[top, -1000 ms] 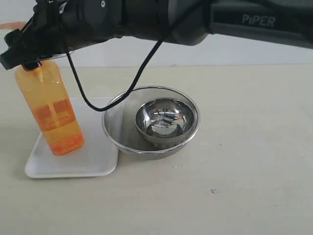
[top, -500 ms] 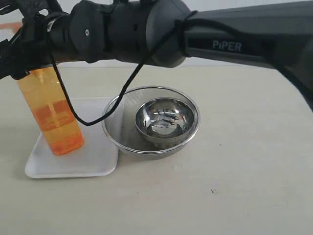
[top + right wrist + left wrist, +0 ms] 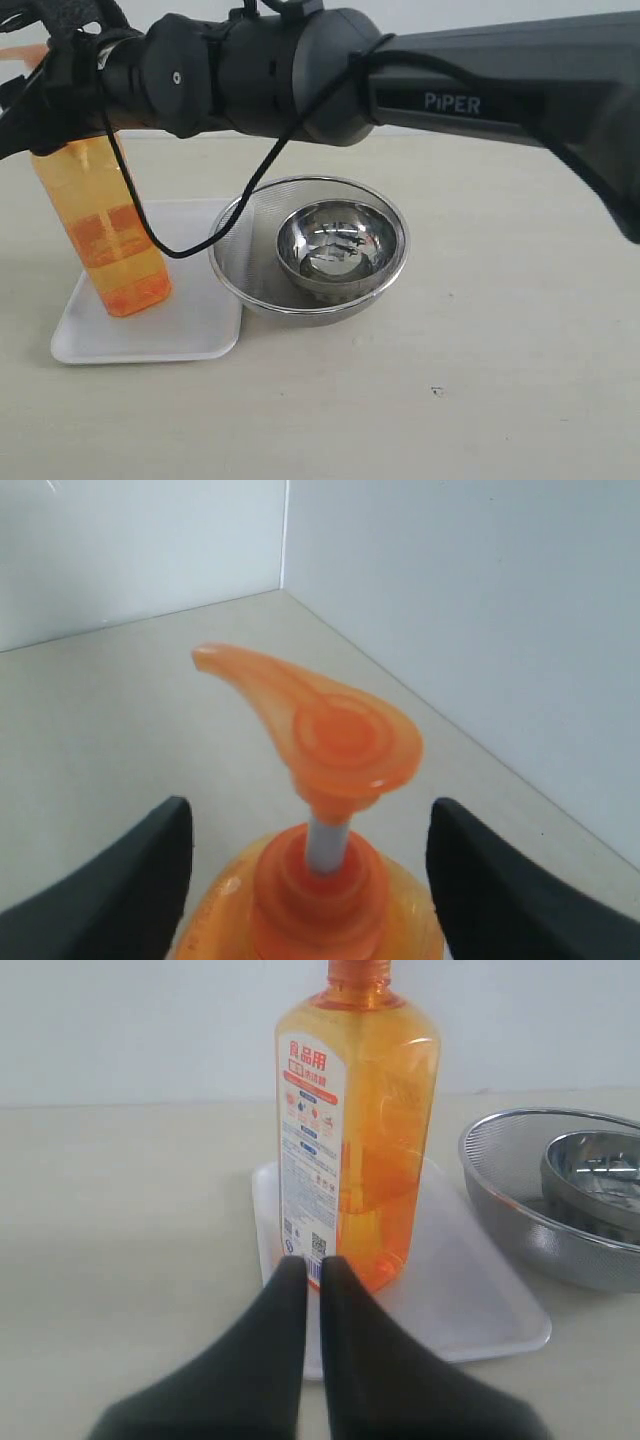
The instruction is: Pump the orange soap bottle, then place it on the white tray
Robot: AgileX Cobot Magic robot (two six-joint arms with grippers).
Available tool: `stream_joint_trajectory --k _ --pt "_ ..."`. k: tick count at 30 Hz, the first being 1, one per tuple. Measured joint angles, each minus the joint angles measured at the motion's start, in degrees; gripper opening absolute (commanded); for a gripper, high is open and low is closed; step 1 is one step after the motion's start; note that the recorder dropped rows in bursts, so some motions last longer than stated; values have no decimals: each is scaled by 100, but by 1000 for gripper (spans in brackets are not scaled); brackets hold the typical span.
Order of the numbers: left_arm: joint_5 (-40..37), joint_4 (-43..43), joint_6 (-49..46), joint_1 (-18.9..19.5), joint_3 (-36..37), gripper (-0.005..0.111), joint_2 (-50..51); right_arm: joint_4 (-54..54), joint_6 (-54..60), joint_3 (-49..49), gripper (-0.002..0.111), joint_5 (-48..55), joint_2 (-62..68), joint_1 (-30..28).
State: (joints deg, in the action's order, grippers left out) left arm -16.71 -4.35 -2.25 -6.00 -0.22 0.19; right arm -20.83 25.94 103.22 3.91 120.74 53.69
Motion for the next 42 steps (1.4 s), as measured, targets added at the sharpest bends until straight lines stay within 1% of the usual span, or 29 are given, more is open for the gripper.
stream_joint_trajectory --k 16,23,26,27,28,39,40,42 --pt "0 0 0 0 0 5 0 -23 -210 0 62 0 3 0" --pt "0 0 0 0 0 5 0 -23 -210 0 62 -84 220 0" --pt "0 0 0 0 0 5 0 -23 -221 0 51 -172 213 0" --pt "0 0 0 0 0 5 0 -23 -232 0 44 -172 213 0" --pt "0 0 0 0 0 5 0 -33 -253 0 43 -196 234 0" --pt "0 0 0 0 0 5 0 -46 -327 0 43 -391 355 0" --pt "0 0 0 0 0 5 0 -55 -327 0 41 -391 355 0" --pt "0 0 0 0 0 5 0 -67 -327 0 28 -422 355 0"
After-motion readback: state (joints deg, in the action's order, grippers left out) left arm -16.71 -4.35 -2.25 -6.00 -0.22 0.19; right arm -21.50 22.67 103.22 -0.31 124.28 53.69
